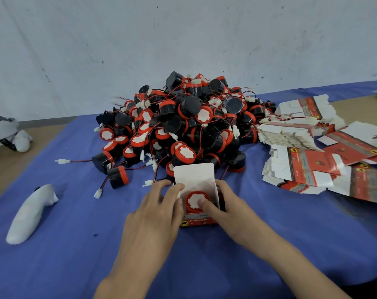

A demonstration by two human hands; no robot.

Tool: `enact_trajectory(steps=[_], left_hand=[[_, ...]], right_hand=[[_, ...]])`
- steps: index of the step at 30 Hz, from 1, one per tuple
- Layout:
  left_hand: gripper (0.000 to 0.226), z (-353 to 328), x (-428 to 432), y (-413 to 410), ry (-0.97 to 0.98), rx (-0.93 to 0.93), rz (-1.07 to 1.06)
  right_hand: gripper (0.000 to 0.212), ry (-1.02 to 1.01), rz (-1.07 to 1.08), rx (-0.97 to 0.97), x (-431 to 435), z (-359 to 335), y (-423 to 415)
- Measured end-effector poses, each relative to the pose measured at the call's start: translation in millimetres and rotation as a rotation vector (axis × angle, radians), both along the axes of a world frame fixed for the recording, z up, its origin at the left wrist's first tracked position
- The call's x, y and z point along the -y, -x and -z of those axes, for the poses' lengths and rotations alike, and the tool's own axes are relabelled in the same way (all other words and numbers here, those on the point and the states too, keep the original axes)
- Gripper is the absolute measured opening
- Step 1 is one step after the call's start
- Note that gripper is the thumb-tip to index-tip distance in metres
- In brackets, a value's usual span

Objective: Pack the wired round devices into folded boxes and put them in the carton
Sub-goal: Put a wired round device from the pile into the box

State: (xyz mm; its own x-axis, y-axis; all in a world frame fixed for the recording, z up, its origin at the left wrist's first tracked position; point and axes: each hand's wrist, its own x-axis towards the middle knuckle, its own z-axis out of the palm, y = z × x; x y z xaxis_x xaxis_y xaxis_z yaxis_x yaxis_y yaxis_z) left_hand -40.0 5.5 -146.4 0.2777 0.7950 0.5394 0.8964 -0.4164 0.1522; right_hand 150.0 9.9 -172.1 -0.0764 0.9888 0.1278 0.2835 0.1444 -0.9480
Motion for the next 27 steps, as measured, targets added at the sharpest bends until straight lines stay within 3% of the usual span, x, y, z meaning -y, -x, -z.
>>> enact_trajectory(steps=[7, 15, 23, 27], left_hand=[[0.034, -0.5, 3.7, -10.5, 0.01, -0.051, -0.11], [0.015, -1.6, 2.1, -11.4, 0.095, -0.088, -0.097], [0.051, 4.2, -11.1, -9.0, 0.124, -0.185, -0.154], [0.041, -0.2, -5.0, -1.6, 0.083, -0.134, -0.028]], right_hand=[[0.023, 0.002, 0.003, 0.026, -0.2, -0.3, -0.7], [0.023, 0.004, 0.011, 0.019, -0.3, 0.5, 1.2], [0.034, -0.021, 0.006, 0.03, -0.3, 2.8, 2.3], [0.034, -0.029, -0.01, 0.032, 1.5, 1.1, 3.3]])
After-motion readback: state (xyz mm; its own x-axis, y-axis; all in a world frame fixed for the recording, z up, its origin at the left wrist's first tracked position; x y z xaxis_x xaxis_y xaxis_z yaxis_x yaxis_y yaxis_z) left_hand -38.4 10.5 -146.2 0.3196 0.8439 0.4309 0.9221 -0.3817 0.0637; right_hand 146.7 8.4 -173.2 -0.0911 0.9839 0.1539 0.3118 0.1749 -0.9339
